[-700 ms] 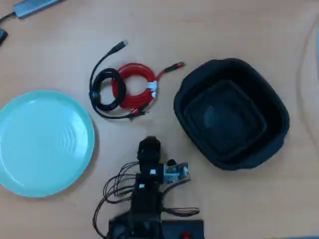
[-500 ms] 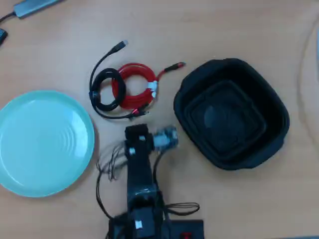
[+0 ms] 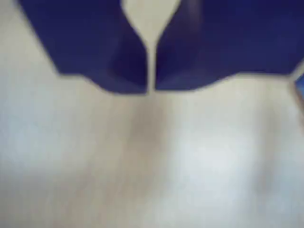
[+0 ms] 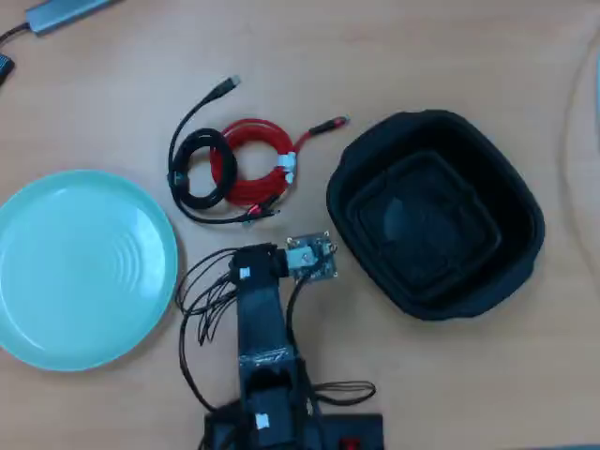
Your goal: Put a black charging cable in a black bowl and put a red charging cable in a green bowl
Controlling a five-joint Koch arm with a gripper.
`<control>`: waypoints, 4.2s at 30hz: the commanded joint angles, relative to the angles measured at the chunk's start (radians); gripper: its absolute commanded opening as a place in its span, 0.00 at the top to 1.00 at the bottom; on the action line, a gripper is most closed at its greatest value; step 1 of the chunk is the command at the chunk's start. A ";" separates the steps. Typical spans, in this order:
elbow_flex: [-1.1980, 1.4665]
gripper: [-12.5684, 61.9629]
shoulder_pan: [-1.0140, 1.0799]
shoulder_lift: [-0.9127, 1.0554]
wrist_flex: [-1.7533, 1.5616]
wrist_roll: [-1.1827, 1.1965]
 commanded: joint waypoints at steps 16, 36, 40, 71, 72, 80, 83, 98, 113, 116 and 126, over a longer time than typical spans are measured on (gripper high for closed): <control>-0.253 0.57 -0.103 0.009 0.133 0.018; -0.377 0.26 -0.245 0.009 0.187 0.186; -0.434 0.26 -0.270 -0.011 0.232 0.337; -0.811 0.25 -0.443 -0.503 0.239 0.741; -0.813 0.25 -0.442 -0.509 0.239 0.750; -0.864 0.26 -0.399 -0.552 0.236 0.727; -0.871 0.26 -0.364 -0.568 0.238 0.632; -0.888 0.27 -0.307 -0.673 0.238 0.558; -0.894 0.91 -0.299 -0.680 0.241 0.555; -0.893 0.92 -0.299 -0.672 0.252 0.558; -0.900 0.92 -0.316 -0.491 0.255 0.552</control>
